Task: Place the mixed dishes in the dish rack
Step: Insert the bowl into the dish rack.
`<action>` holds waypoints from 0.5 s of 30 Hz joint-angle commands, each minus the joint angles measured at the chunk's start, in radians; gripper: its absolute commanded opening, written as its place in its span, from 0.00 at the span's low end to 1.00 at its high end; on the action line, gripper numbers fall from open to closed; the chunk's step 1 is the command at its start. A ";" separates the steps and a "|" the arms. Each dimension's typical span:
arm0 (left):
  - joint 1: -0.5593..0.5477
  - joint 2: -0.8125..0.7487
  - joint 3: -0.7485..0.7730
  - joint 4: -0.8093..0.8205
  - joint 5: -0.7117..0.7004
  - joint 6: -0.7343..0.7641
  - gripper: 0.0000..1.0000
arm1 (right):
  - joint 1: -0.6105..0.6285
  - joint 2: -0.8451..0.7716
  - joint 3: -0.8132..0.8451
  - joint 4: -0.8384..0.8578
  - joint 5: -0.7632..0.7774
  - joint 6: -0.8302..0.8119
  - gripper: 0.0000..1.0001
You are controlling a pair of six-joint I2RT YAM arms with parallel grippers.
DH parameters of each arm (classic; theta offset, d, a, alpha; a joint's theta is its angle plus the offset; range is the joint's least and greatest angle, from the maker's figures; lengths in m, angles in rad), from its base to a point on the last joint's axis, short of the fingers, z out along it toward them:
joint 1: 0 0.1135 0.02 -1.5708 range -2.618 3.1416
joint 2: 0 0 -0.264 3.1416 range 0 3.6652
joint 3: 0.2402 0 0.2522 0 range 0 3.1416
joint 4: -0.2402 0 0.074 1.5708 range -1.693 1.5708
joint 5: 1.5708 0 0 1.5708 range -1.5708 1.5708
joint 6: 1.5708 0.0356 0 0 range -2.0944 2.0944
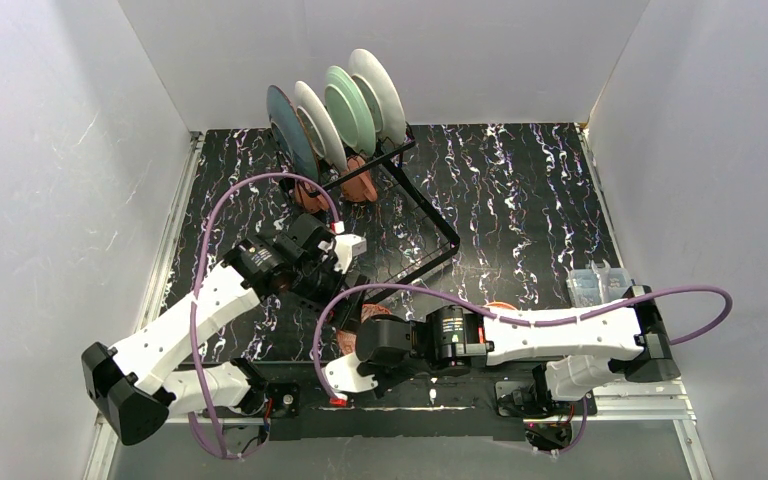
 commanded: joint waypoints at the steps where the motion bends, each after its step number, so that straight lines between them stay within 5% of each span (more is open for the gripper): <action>1: -0.011 0.013 -0.022 0.002 -0.002 -0.005 0.86 | 0.021 0.010 0.065 0.005 0.033 -0.012 0.01; 15: -0.022 0.066 -0.048 0.030 0.032 -0.015 0.25 | 0.035 0.007 0.055 0.021 0.065 -0.020 0.01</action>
